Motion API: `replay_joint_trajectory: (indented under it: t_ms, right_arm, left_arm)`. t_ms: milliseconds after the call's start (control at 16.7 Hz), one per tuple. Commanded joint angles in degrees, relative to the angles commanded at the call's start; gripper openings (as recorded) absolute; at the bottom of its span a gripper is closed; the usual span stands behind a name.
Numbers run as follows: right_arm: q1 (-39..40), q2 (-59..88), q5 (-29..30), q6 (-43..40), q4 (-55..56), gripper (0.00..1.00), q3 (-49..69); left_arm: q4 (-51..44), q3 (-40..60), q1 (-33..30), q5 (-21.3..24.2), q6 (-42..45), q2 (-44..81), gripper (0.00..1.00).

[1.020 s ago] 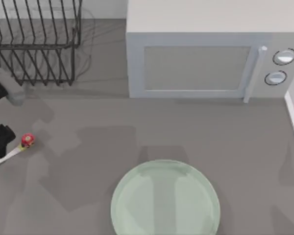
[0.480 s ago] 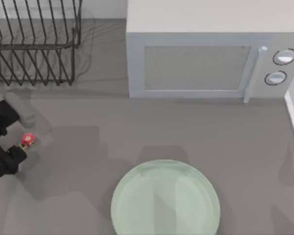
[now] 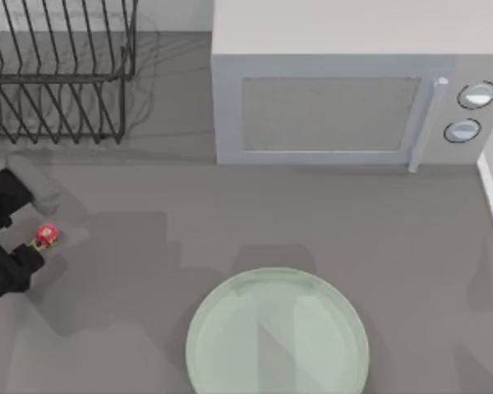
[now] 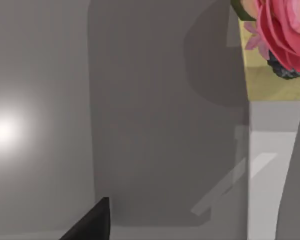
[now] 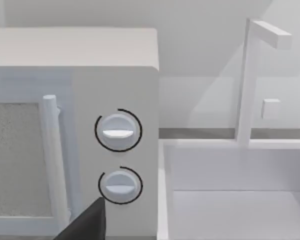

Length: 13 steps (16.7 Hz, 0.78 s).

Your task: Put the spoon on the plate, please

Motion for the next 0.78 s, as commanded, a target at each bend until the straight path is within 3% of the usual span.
replay_joint_trajectory:
  t_ms: [540,780]
  right_arm:
    - [0.0,0.0,0.0,0.0,0.0,1.0,0.0]
    - [0.0,0.0,0.0,0.0,0.0,1.0,0.0]
  left_arm:
    - [0.0,0.0,0.0,0.0,0.0,0.0,0.02]
    - [0.0,0.0,0.0,0.0,0.0,0.0,0.0]
